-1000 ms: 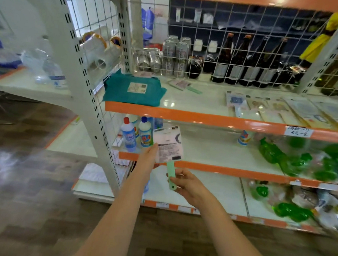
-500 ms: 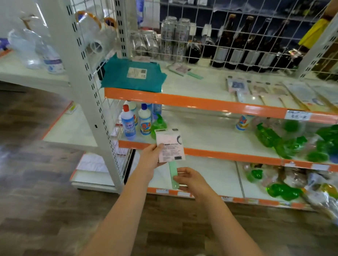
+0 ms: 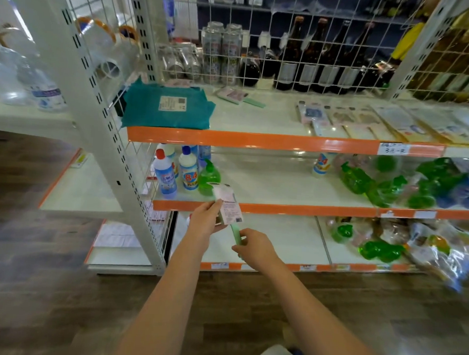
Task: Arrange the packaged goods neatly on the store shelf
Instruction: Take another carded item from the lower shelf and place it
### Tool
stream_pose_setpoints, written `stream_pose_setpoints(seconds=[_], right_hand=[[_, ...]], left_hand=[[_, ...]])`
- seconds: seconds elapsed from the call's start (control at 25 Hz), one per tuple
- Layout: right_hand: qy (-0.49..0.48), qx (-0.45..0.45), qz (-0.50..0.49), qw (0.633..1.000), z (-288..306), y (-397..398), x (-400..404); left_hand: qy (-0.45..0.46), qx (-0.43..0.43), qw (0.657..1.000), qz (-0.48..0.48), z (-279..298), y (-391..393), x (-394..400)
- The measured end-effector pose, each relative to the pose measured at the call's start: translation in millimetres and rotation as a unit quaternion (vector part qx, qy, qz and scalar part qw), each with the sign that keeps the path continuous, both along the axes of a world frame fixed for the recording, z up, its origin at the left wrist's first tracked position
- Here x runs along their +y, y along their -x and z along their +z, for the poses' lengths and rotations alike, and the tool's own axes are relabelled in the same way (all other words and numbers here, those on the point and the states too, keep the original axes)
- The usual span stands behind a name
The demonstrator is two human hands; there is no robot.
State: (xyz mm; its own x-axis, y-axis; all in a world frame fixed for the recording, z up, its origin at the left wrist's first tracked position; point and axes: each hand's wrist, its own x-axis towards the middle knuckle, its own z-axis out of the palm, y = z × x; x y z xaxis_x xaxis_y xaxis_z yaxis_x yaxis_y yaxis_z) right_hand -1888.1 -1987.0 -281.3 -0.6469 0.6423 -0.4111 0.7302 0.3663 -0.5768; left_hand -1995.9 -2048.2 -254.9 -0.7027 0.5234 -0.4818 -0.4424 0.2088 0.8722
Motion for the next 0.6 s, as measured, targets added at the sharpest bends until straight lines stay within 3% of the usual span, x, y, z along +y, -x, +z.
stream_pose_setpoints(seconds=[0.16,0.36,0.6], right_hand=[[0.141,0.042,-0.047,0.988,3.8,-1.9,2.9],[0.352,0.145,-0.149,0.913,11.9,-14.3,8.4],[0.434,0.230,-0.212,0.845,14.0,-26.9,25.6]], left_hand=[[0.014,0.023,0.999,-0.042,-5.0,3.3,0.6],[0.075,0.113,0.989,-0.065,-22.0,15.7,-1.9],[0.190,0.299,0.921,-0.163,-17.5,23.5,8.6]])
